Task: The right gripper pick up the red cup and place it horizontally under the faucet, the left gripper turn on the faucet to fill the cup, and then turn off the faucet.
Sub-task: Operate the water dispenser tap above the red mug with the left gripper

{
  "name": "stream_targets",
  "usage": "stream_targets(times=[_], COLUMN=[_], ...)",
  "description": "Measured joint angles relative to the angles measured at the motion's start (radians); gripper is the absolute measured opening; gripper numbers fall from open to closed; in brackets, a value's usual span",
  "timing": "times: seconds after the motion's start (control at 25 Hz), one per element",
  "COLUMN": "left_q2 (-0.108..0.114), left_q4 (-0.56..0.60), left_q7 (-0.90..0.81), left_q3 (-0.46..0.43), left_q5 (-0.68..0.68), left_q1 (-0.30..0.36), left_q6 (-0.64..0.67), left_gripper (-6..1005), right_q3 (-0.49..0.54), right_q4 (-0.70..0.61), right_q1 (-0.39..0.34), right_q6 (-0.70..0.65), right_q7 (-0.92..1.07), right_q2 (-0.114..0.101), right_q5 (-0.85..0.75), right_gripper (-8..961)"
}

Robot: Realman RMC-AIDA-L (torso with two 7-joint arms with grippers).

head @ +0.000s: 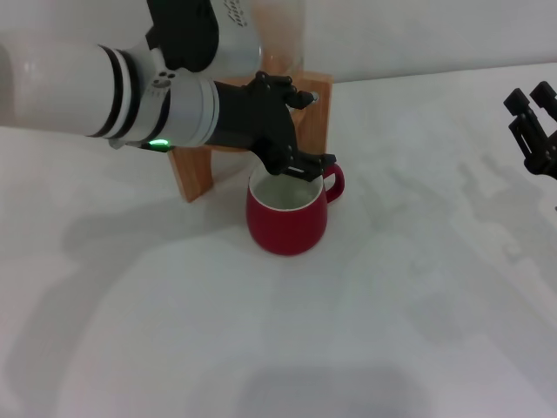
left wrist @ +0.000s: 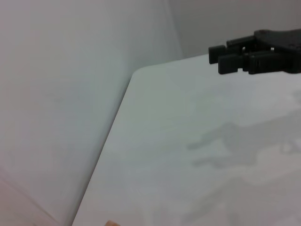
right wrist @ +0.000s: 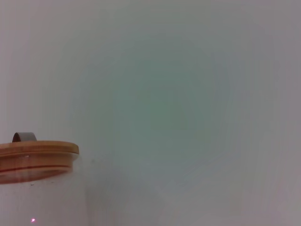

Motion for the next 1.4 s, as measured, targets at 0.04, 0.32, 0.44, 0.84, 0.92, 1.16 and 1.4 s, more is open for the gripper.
stream_targets(times=[0.04, 0.32, 0.44, 0.84, 0.92, 1.16, 1.4], left_q2=[0.000, 0.000, -0.001, -0.001, -0.001, -0.001, 0.000], left_q4=[0.000, 0.000, 0.000, 0.006, 0.006, 0.007, 0.008], left_q7=[-0.001, -0.004, -0.004, -0.003, -0.003, 0.000, 0.001], left_q3=[0.006, 0.015, 0.022, 0.037, 0.037, 0.040, 0.067], left_q5=[0.001, 0.003, 0.004, 0.005, 0.005, 0.006, 0.004], left_q1=[0.001, 0.001, 0.003, 0.013, 0.014, 0.016, 0.017], left_q6=[-0.006, -0.021, -0.037, -0.070, -0.076, -0.089, -0.093], left_gripper=[861, 861, 861, 861, 861, 861, 861], right_q3=[0.000, 0.000, 0.000, 0.003, 0.003, 0.003, 0.005], right_q4=[0.000, 0.001, 0.001, 0.000, 0.001, 0.002, 0.002], right_q1=[-0.001, -0.005, -0.007, -0.009, -0.010, -0.011, -0.011], right_q6=[-0.001, -0.007, -0.011, -0.014, -0.015, -0.015, -0.015], right_q7=[0.000, 0.000, 0.000, 0.000, 0.000, 0.000, 0.000], right_q2=[0.000, 0.001, 0.001, 0.001, 0.001, 0.001, 0.001], right_q5=[0.000, 0.000, 0.000, 0.000, 0.000, 0.000, 0.000], right_gripper=[381, 381, 382, 381, 381, 381, 381])
